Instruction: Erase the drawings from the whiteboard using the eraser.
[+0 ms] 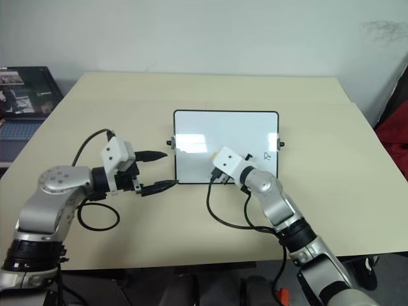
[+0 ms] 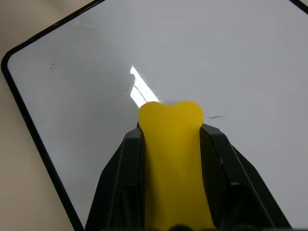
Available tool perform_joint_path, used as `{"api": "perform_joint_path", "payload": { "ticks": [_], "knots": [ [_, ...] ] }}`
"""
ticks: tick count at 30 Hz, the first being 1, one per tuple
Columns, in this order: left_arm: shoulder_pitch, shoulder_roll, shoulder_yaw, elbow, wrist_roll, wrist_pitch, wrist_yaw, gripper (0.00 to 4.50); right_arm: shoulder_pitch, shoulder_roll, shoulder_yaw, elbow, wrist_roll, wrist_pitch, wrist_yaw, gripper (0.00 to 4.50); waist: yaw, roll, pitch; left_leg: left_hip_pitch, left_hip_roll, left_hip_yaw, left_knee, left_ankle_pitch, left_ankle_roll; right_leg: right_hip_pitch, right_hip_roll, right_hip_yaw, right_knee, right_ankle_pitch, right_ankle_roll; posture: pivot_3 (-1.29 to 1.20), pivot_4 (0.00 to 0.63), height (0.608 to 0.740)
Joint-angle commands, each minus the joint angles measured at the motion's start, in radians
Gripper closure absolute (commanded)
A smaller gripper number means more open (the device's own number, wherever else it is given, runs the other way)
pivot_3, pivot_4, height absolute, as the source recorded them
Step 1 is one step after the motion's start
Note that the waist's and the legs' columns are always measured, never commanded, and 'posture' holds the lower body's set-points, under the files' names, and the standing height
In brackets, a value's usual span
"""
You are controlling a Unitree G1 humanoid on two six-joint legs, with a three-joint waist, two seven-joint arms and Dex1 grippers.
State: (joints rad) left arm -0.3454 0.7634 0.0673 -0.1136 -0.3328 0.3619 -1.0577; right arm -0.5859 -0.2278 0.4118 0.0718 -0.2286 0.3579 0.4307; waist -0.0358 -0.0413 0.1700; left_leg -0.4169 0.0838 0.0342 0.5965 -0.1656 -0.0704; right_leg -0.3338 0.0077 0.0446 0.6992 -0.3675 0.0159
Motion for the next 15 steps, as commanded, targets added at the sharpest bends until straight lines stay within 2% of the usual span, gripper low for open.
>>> {"api": "perform_joint_path", "payload": {
  "ticks": [1, 4, 7, 12, 15],
  "knots": [
    [0.003, 0.013, 0.011, -0.021, -0.002, -0.015, 0.005, 0.00, -0.025, -0.006, -0.060, -0.176, 0.031, 0.128, 0.048, 3.30, 0.002, 0.001, 0.001, -0.001, 0.000, 0.000, 0.000, 0.000, 0.000, -0.001, 0.000, 0.000, 0.000, 0.001, -0.002, 0.00, 0.150, 0.740],
    [0.006, 0.014, 0.015, -0.003, 0.006, -0.026, 0.010, 0.00, -0.076, -0.005, -0.107, -0.311, 0.069, 0.228, 0.082, 3.30, 0.003, 0.001, 0.001, -0.010, 0.000, -0.001, 0.000, 0.000, 0.000, -0.009, 0.000, 0.000, 0.000, 0.002, -0.003, 0.00, 0.150, 0.740],
    [0.008, 0.015, 0.014, 0.002, 0.007, -0.029, 0.009, 0.00, -0.121, -0.018, -0.135, -0.340, 0.075, 0.262, 0.086, 3.30, 0.004, 0.001, 0.001, -0.019, 0.000, -0.001, 0.000, 0.000, 0.000, -0.018, 0.001, 0.000, 0.001, 0.002, -0.003, 0.00, 0.150, 0.740],
    [0.003, 0.011, 0.004, 0.006, 0.008, -0.032, 0.007, 0.00, -0.191, -0.028, -0.162, -0.164, 0.052, 0.163, 0.032, 3.30, 0.004, 0.001, 0.001, -0.018, -0.001, 0.000, -0.002, 0.000, 0.000, -0.018, 0.001, 0.000, -0.002, 0.002, -0.003, 0.00, 0.150, 0.740],
    [-0.001, 0.009, -0.002, 0.010, 0.009, -0.035, 0.005, 0.00, -0.229, -0.022, -0.142, 0.026, 0.013, 0.041, -0.032, 3.30, 0.003, 0.001, 0.001, -0.018, -0.001, 0.001, -0.002, 0.000, 0.000, -0.018, 0.001, 0.000, -0.002, 0.002, -0.003, 0.00, 0.150, 0.740]
  ]
}}
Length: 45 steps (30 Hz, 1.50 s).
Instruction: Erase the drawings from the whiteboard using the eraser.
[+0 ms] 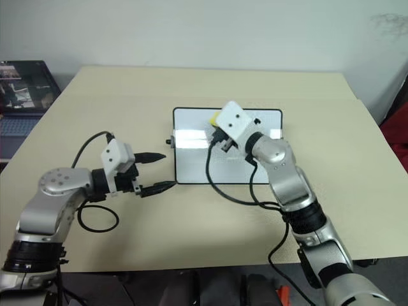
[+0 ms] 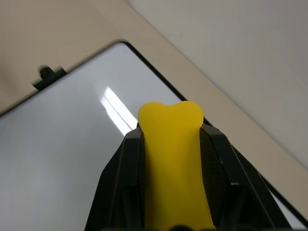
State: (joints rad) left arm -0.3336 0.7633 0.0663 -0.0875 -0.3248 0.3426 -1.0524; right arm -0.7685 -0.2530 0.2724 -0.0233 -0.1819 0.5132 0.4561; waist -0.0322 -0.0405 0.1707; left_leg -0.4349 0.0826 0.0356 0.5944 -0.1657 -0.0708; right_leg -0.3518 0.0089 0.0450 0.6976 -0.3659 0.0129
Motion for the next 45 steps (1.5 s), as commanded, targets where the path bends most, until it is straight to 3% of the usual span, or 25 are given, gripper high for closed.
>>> {"api": "perform_joint_path", "payload": {
  "ticks": [1, 8, 13, 18, 24, 29, 33, 36, 45],
  "knots": [
    [-0.014, 0.009, -0.004, -0.016, 0.002, -0.016, -0.002, 0.00, -0.058, 0.011, 0.006, 0.200, -0.044, -0.156, -0.080, 3.30, 0.000, 0.000, 0.000, 0.000, 0.000, 0.000, 0.000, 0.000, 0.000, 0.000, 0.000, 0.000, 0.000, 0.000, 0.000, 0.00, 0.150, 0.740],
    [-0.015, 0.010, -0.011, -0.022, -0.002, -0.013, -0.003, 0.00, -0.034, 0.067, 0.035, 0.364, -0.054, -0.248, -0.094, 3.30, -0.013, 0.000, 0.000, 0.002, 0.001, 0.000, 0.000, 0.000, 0.000, 0.001, 0.000, 0.000, 0.002, 0.000, 0.000, 0.00, 0.150, 0.740],
    [-0.015, 0.011, -0.011, -0.022, -0.004, -0.013, -0.006, 0.00, 0.047, 0.078, 0.071, 0.360, -0.053, -0.239, -0.049, 3.30, -0.014, -0.001, -0.001, 0.005, 0.001, -0.001, 0.001, 0.000, 0.000, 0.005, 0.000, -0.001, 0.003, 0.000, 0.000, 0.00, 0.150, 0.740],
    [-0.019, 0.008, -0.015, -0.022, -0.004, -0.011, -0.006, 0.00, 0.109, 0.090, 0.124, 0.361, -0.070, -0.236, -0.022, 3.30, -0.019, -0.001, -0.001, 0.019, 0.001, -0.001, 0.000, 0.000, 0.000, 0.017, -0.002, -0.001, 0.003, 0.000, 0.001, 0.00, 0.150, 0.740],
    [-0.026, 0.002, -0.021, -0.016, -0.003, -0.013, -0.007, 0.00, 0.150, 0.097, 0.161, 0.316, -0.078, -0.219, 0.002, 3.30, -0.021, -0.003, -0.003, 0.022, 0.001, -0.002, 0.000, 0.001, 0.002, 0.017, -0.002, -0.001, 0.003, -0.001, 0.002, 0.00, 0.150, 0.740],
    [-0.034, -0.012, -0.032, -0.014, -0.002, -0.017, -0.003, 0.00, 0.176, 0.095, 0.129, 0.115, -0.041, -0.124, 0.060, 3.30, -0.018, -0.003, -0.003, 0.018, 0.001, -0.003, 0.000, 0.002, 0.002, 0.018, -0.002, -0.001, 0.003, -0.001, 0.001, 0.00, 0.150, 0.740],
    [-0.049, -0.037, -0.045, -0.028, -0.010, -0.013, 0.005, 0.00, 0.201, 0.098, -0.033, -0.245, 0.109, 0.082, 0.104, 3.30, -0.005, -0.001, -0.001, 0.008, 0.001, -0.003, 0.000, 0.002, 0.002, 0.009, -0.002, -0.001, 0.002, 0.001, -0.001, 0.00, 0.150, 0.740],
    [-0.053, -0.050, -0.053, -0.051, -0.017, -0.003, 0.003, 0.00, 0.235, 0.068, -0.114, -0.387, 0.165, 0.179, 0.103, 3.30, 0.003, -0.001, -0.001, -0.002, 0.001, -0.003, 0.000, 0.002, 0.002, -0.001, 0.000, -0.001, 0.001, 0.001, -0.001, 0.00, 0.150, 0.740],
    [-0.062, -0.068, -0.066, -0.105, -0.031, 0.018, 0.020, 0.00, 0.563, -0.056, -0.358, -0.702, 0.247, 0.281, 0.055, 3.30, 0.005, 0.000, 0.000, -0.001, -0.001, -0.001, -0.002, 0.000, 0.000, 0.001, -0.001, 0.000, -0.002, -0.001, 0.002, 0.00, 0.150, 0.740]
  ]
}}
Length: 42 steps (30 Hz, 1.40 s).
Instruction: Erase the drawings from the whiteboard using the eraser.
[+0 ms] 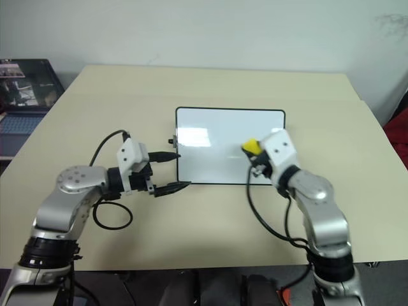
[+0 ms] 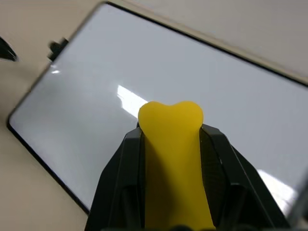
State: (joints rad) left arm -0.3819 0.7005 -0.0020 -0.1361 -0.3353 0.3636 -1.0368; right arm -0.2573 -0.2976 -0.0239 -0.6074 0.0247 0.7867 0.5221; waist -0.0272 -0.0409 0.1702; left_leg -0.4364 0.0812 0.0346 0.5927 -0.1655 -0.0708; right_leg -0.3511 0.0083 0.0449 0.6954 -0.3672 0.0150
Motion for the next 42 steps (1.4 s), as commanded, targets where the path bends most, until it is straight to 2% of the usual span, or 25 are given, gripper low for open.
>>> {"api": "perform_joint_path", "payload": {
  "ticks": [1, 4, 8, 11, 17, 19, 24, 34, 42],
  "knots": [
    [-0.018, -0.007, 0.001, -0.058, -0.021, 0.000, 0.007, 0.00, 0.102, -0.016, -0.091, -0.150, 0.052, 0.000, -0.012, 3.30, -0.003, 0.000, 0.000, 0.000, 0.000, 0.000, 0.000, 0.000, 0.000, 0.000, 0.000, 0.000, 0.000, 0.000, 0.000, 0.00, 0.150, 0.740],
    [-0.024, -0.012, -0.002, -0.061, -0.020, 0.004, 0.010, 0.00, 0.205, -0.017, -0.148, -0.207, 0.085, -0.025, -0.022, 3.30, -0.006, 0.001, 0.000, 0.002, 0.000, 0.000, 0.000, 0.000, 0.000, 0.001, 0.001, 0.000, 0.001, 0.000, 0.000, 0.00, 0.150, 0.740],
    [-0.027, -0.022, -0.008, -0.061, -0.019, 0.007, 0.016, 0.00, 0.327, -0.024, -0.163, -0.195, 0.080, -0.120, -0.043, 3.30, -0.006, 0.001, 0.000, 0.002, 0.000, 0.000, 0.000, 0.000, 0.000, 0.002, 0.001, 0.000, 0.002, -0.002, 0.004, 0.00, 0.150, 0.740],
    [-0.020, -0.024, -0.013, -0.069, -0.016, 0.008, 0.019, 0.00, 0.369, -0.032, -0.161, -0.177, 0.073, -0.172, -0.059, 3.30, -0.006, 0.001, 0.000, 0.002, 0.000, 0.000, 0.001, 0.000, 0.000, 0.002, 0.001, 0.000, 0.002, -0.002, 0.004, 0.00, 0.150, 0.740],
    [-0.015, -0.027, -0.031, -0.081, -0.012, 0.008, 0.028, 0.00, 0.424, -0.119, -0.126, -0.099, 0.023, -0.210, -0.063, 3.30, -0.003, 0.000, 0.000, 0.002, -0.001, 0.000, 0.001, 0.000, 0.000, 0.003, 0.001, -0.001, 0.001, -0.002, 0.004, 0.00, 0.150, 0.740],
    [-0.016, -0.028, -0.032, -0.084, -0.012, 0.008, 0.031, 0.00, 0.391, -0.143, -0.113, -0.086, 0.018, -0.212, -0.062, 3.30, -0.005, 0.001, 0.000, 0.002, -0.001, 0.000, 0.001, 0.000, 0.000, 0.003, 0.001, -0.001, 0.002, -0.002, 0.004, 0.00, 0.150, 0.740],
    [0.000, -0.029, -0.029, -0.102, -0.013, 0.015, 0.038, 0.00, 0.166, -0.127, -0.073, -0.024, 0.029, -0.156, -0.115, 3.30, -0.015, 0.001, 0.001, 0.004, 0.000, 0.000, 0.001, 0.000, 0.000, 0.003, 0.002, 0.000, 0.003, -0.002, 0.004, 0.00, 0.150, 0.740],
    [-0.004, -0.016, -0.025, -0.119, -0.018, 0.031, 0.037, 0.00, -0.124, -0.069, 0.027, 0.282, -0.048, -0.230, -0.238, 3.30, -0.002, 0.001, 0.001, 0.002, -0.001, 0.001, 0.002, 0.000, 0.000, 0.003, 0.002, 0.001, 0.001, 0.000, 0.000, 0.00, 0.150, 0.740],
    [-0.008, -0.010, -0.023, -0.121, -0.019, 0.033, 0.032, 0.00, -0.220, -0.042, 0.046, 0.452, -0.073, -0.332, -0.275, 3.30, -0.002, 0.002, 0.001, 0.002, 0.000, 0.002, 0.002, 0.000, 0.000, 0.003, 0.002, 0.001, 0.001, 0.000, 0.000, 0.00, 0.150, 0.740]
  ]
}}
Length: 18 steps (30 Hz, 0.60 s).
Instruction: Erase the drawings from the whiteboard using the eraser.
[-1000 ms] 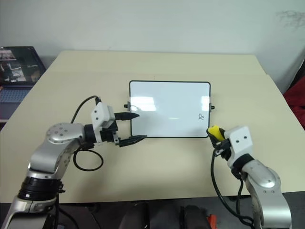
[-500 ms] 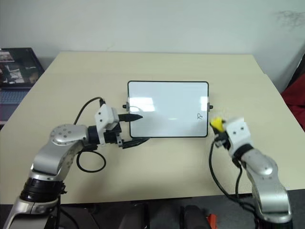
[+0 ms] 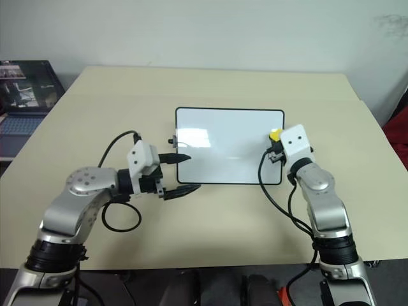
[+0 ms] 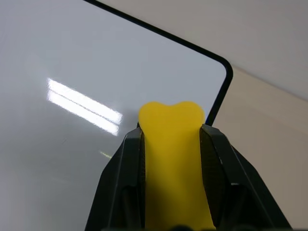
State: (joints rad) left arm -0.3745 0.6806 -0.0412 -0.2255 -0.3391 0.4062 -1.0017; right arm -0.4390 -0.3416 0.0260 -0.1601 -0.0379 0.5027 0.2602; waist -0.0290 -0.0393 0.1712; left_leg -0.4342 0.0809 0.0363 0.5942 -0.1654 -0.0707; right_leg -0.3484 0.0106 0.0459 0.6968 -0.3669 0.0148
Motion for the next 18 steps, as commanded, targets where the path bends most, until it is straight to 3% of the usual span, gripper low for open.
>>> {"api": "perform_joint_path", "payload": {
  "ticks": [1, 8, 18],
  "knots": [
    [-0.015, 0.011, 0.016, -0.031, -0.015, -0.009, -0.004, 0.00, -0.047, 0.007, -0.001, 0.018, -0.013, -0.053, -0.016, 3.30, 0.000, 0.000, 0.000, 0.000, 0.000, 0.000, 0.000, 0.000, 0.000, 0.000, 0.000, 0.000, 0.000, 0.000, 0.000, 0.00, 0.150, 0.740],
    [-0.012, 0.011, 0.015, -0.035, -0.016, -0.008, -0.006, 0.00, -0.077, 0.053, 0.019, 0.107, -0.038, -0.129, -0.048, 3.30, -0.002, 0.000, 0.000, 0.000, 0.000, 0.000, 0.000, 0.000, 0.000, 0.000, 0.000, 0.000, 0.001, 0.000, 0.000, 0.00, 0.150, 0.740],
    [-0.010, 0.015, 0.022, -0.034, -0.015, -0.011, -0.009, 0.00, 0.033, 0.098, 0.042, 0.193, -0.069, -0.253, -0.094, 3.30, -0.004, 0.000, 0.000, 0.002, 0.001, -0.001, 0.001, 0.000, 0.000, 0.002, 0.000, -0.001, 0.002, 0.000, 0.000, 0.00, 0.150, 0.740]
  ]
}}
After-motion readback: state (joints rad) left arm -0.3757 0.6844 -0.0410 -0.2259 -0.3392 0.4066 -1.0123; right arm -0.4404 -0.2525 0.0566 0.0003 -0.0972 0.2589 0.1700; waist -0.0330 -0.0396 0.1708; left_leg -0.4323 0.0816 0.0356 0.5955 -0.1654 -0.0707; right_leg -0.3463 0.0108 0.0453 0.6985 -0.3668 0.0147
